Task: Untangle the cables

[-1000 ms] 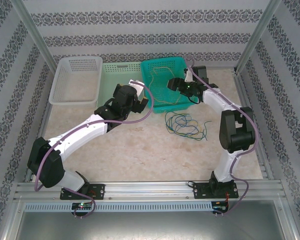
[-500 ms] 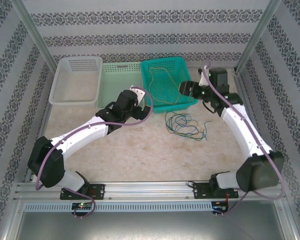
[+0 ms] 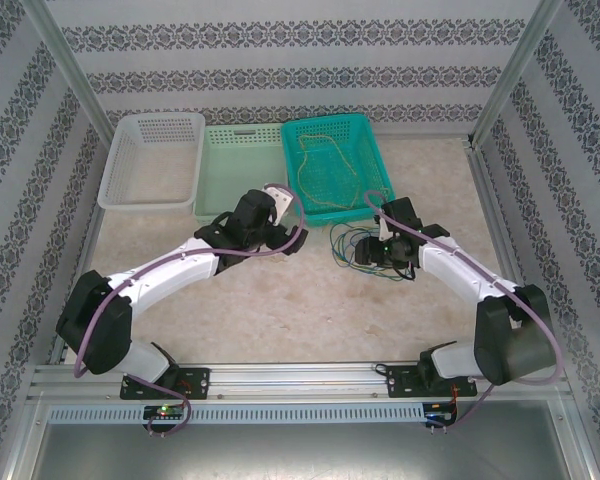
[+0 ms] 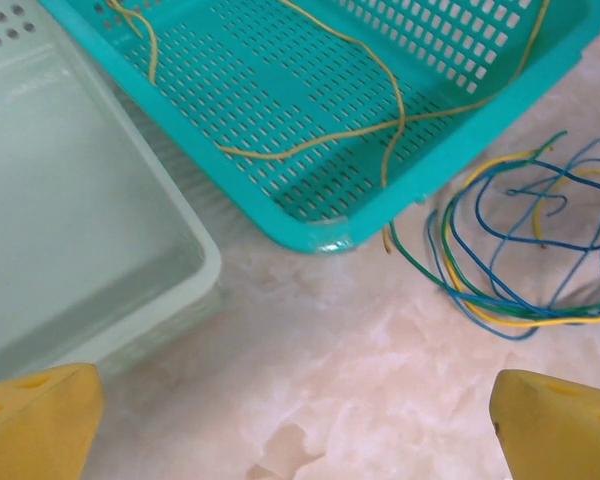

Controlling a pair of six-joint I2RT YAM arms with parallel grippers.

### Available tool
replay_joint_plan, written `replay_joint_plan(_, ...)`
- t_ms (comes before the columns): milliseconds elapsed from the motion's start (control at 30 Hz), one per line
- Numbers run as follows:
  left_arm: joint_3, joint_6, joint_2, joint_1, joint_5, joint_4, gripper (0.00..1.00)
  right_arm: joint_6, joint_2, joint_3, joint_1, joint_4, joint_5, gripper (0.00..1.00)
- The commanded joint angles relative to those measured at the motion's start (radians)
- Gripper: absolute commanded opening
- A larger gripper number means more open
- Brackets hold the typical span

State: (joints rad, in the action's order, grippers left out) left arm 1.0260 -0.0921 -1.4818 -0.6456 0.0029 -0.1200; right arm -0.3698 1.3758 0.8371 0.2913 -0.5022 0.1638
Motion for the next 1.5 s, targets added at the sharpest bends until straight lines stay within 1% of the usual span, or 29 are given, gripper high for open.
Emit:
replay_joint_plan(0,-0.007,-0.038,-0.019,0.009,0.081,0.022,0.99,-0.022,0.027,-0.016,0.007,0.076,-0.067,0.60)
replay_joint_plan(100,-0.007,-0.043,-0.032,0.009,0.131,0.016,1.00,-0.033,0.059,-0.020,0.005,0.108,-0.087,0.56)
replay_joint_plan(167,-0.007,-0.045,-0.043,0.009,0.158,0.018,1.00,-0.041,0.077,-0.019,0.005,0.135,-0.071,0.54)
replay_joint_plan(233,-0.001,-0.050,-0.057,0.008,0.176,0.017,1.00,-0.046,0.087,-0.014,0.008,0.155,-0.040,0.53)
replay_joint_plan(300,0.008,-0.049,-0.070,0.004,0.215,0.016,1.00,-0.060,0.075,-0.011,0.009,0.146,-0.039,0.53)
replay_joint_plan(333,0.011,-0.043,-0.077,0.002,0.240,0.022,1.00,-0.071,0.061,-0.018,0.009,0.147,-0.043,0.54)
replay_joint_plan(400,0.031,-0.005,-0.106,-0.021,0.319,0.024,0.97,-0.101,0.010,-0.048,0.005,0.157,-0.046,0.55)
replay_joint_plan(500,0.107,0.024,-0.186,-0.067,0.367,-0.018,0.91,-0.147,-0.091,-0.108,-0.003,0.200,-0.027,0.56)
replay_joint_plan(600,0.195,0.015,-0.285,-0.090,0.438,-0.034,0.83,-0.180,-0.181,-0.152,-0.024,0.205,-0.029,0.58)
replay_joint_plan(700,0.268,-0.002,-0.363,-0.100,0.489,-0.024,0.80,-0.193,-0.240,-0.183,-0.055,0.190,-0.015,0.63)
replay_joint_plan(867,0.391,-0.006,-0.479,-0.109,0.505,-0.073,0.77,-0.231,-0.297,-0.222,-0.094,0.186,-0.003,0.64)
replay_joint_plan(1033,0.489,0.018,-0.579,-0.129,0.510,-0.145,0.79,-0.263,-0.320,-0.236,-0.127,0.196,0.022,0.68)
replay_joint_plan(1267,0.580,0.023,-0.661,-0.141,0.497,-0.190,0.76,-0.297,-0.349,-0.254,-0.152,0.213,0.044,0.70)
replay_joint_plan(1367,0.605,0.029,-0.687,-0.146,0.499,-0.207,0.71,-0.299,-0.358,-0.259,-0.161,0.212,0.051,0.72)
replay_joint_plan(1400,0.610,0.029,-0.692,-0.146,0.499,-0.211,0.68,-0.299,-0.360,-0.260,-0.164,0.210,0.053,0.72)
replay_joint_plan(1433,0.610,0.027,-0.695,-0.147,0.499,-0.209,0.61,-0.299,-0.359,-0.260,-0.165,0.209,0.055,0.72)
replay_joint_plan(1467,0.607,0.024,-0.695,-0.148,0.497,-0.205,0.50,-0.299,-0.359,-0.262,-0.166,0.210,0.057,0.72)
